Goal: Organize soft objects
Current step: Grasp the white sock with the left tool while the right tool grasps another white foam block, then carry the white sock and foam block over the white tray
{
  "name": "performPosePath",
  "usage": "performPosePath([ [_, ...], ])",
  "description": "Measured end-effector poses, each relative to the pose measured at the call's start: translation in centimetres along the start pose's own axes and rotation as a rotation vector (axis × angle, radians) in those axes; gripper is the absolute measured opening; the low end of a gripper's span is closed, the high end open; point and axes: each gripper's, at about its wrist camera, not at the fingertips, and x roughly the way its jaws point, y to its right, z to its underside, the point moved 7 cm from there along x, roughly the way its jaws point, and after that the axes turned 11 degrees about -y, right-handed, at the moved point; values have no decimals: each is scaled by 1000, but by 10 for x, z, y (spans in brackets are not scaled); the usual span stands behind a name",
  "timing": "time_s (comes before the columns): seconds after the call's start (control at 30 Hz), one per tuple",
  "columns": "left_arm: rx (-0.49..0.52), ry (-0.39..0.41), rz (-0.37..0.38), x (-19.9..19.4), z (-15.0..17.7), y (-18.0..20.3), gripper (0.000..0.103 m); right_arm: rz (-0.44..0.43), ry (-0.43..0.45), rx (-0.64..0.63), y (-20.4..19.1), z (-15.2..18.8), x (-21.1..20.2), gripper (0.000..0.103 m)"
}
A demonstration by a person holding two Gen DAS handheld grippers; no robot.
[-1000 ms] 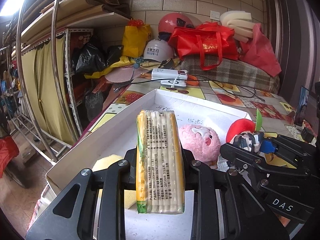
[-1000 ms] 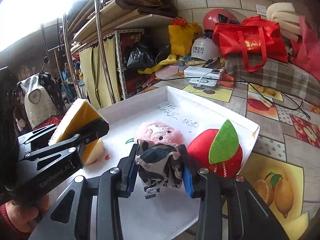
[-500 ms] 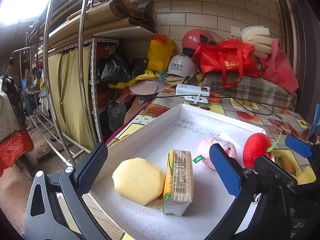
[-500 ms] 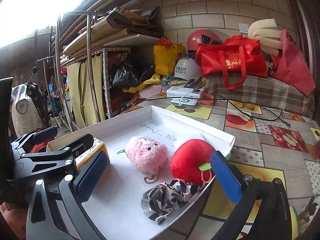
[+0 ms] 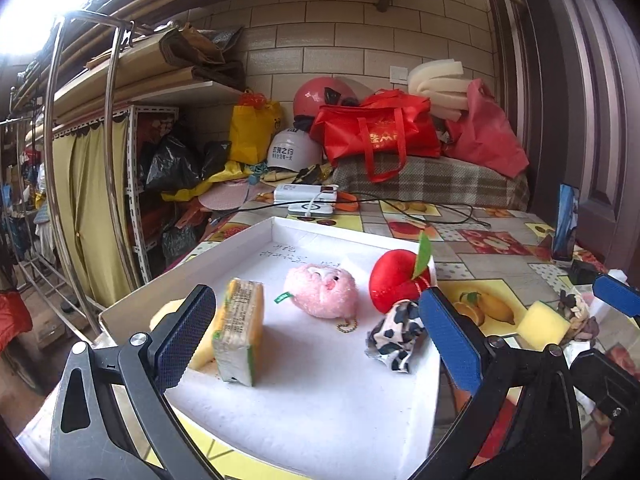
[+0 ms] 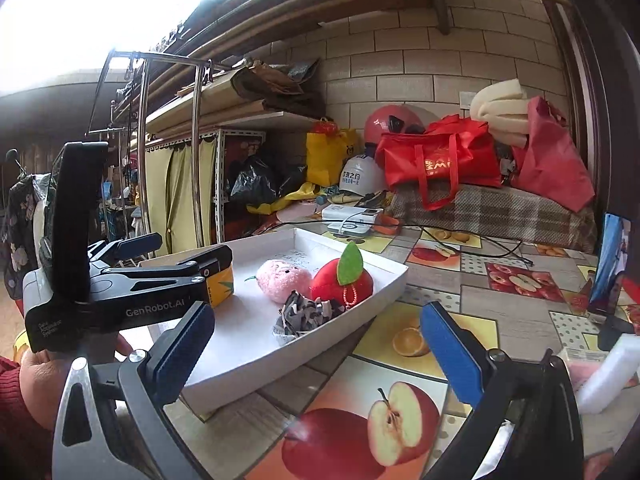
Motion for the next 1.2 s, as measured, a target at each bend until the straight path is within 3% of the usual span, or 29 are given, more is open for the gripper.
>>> performPosePath([
  [0.17,113,-159,235,0,22,88,103,206,15,171,107,24,-51,103],
  [0.23,138,-249,317,1,35,126,103,295,-39,268,156,38,-58,103],
  [0.33,161,-347,379,2,51,172,103,344,-120,407,209,52,-56,103],
  [0.43,146,-415,390,4,60,202,103,322,-174,434,222,56,-41,103],
  [0.63,143,-559,328,29,79,230,102,351,-270,384,221,57,-11,102],
  [0.67,157,-579,319,33,82,233,102,349,-292,382,220,59,-8,99],
  [0.7,178,-572,308,34,82,234,100,343,-300,388,221,61,-8,94],
  [0.77,209,-561,306,33,80,236,84,311,-296,423,228,65,-10,65],
  [0.83,234,-550,299,34,80,235,59,274,-292,463,234,68,-11,50],
  [0.93,235,-541,319,36,77,229,40,237,-274,487,236,68,-15,49],
  [1.07,192,-511,331,38,68,213,39,234,-206,455,226,60,-28,49],
  [1.2,219,-384,317,22,52,206,39,227,-124,400,208,55,-51,49],
])
